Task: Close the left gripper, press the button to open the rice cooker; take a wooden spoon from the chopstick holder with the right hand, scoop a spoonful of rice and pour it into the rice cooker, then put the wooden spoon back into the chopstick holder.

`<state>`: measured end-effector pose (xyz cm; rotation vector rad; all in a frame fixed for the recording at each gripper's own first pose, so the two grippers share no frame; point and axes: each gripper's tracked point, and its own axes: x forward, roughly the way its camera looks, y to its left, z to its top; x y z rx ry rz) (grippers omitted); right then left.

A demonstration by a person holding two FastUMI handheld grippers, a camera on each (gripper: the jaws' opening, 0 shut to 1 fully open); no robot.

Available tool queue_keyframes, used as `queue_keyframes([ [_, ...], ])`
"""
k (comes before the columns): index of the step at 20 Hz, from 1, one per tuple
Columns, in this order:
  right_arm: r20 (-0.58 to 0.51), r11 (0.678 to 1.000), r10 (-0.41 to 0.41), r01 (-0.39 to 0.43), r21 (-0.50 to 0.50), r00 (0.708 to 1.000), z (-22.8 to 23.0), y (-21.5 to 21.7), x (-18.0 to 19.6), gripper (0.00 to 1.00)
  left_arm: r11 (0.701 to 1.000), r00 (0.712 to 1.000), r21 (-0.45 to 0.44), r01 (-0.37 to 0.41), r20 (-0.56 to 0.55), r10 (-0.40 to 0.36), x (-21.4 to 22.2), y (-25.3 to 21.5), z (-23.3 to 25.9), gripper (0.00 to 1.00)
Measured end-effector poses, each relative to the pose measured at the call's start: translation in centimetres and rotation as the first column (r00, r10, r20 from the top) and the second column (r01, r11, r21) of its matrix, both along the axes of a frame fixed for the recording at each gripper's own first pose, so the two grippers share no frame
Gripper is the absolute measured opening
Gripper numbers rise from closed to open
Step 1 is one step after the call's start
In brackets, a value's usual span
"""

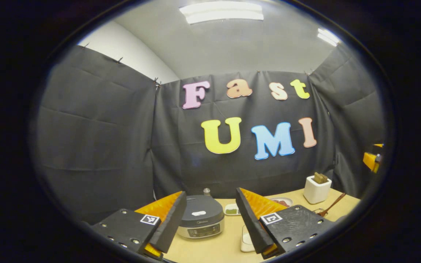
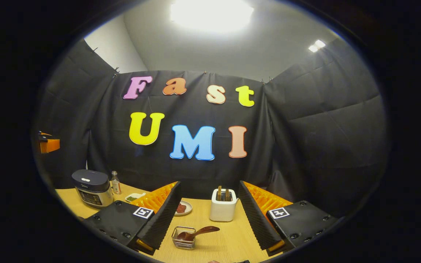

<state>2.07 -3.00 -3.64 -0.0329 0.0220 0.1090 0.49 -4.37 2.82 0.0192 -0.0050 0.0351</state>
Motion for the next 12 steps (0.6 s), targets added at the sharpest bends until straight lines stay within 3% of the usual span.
queue_keyframes([
  [4, -0.010, 1.000, 0.014, -0.013, 0.015, 1.000, -0.5, -0.1, -0.1, 0.97, 1.000, 1.000, 0.026, 0.000, 0.008, -0.001, 0.6, 0.1, 0.8, 0.84],
  [8, -0.024, 1.000, -0.001, 0.001, 0.015, 1.000, -1.4, 0.4, 0.5, 0.97, 0.999, 0.999, 0.011, 0.030, 0.020, -0.030, 2.7, 0.5, 1.0, 0.58],
  [10, -0.029, 1.000, -0.019, 0.020, 0.018, 0.999, -1.5, 0.9, 0.6, 0.98, 0.999, 0.999, 0.025, 0.025, 0.024, -0.026, 4.2, 1.3, 0.5, 0.55],
  [11, -0.026, 1.000, -0.025, 0.025, 0.016, 0.999, -1.4, 1.2, 0.8, 0.98, 0.999, 0.999, 0.031, 0.016, 0.028, -0.017, 5.2, 2.1, 0.4, 0.31],
  [12, -0.023, 0.999, -0.032, 0.032, 0.006, 0.999, -1.3, 1.5, 1.0, 0.98, 1.000, 1.000, 0.029, 0.012, 0.028, -0.012, 6.2, 2.6, 0.4, 0.22],
])
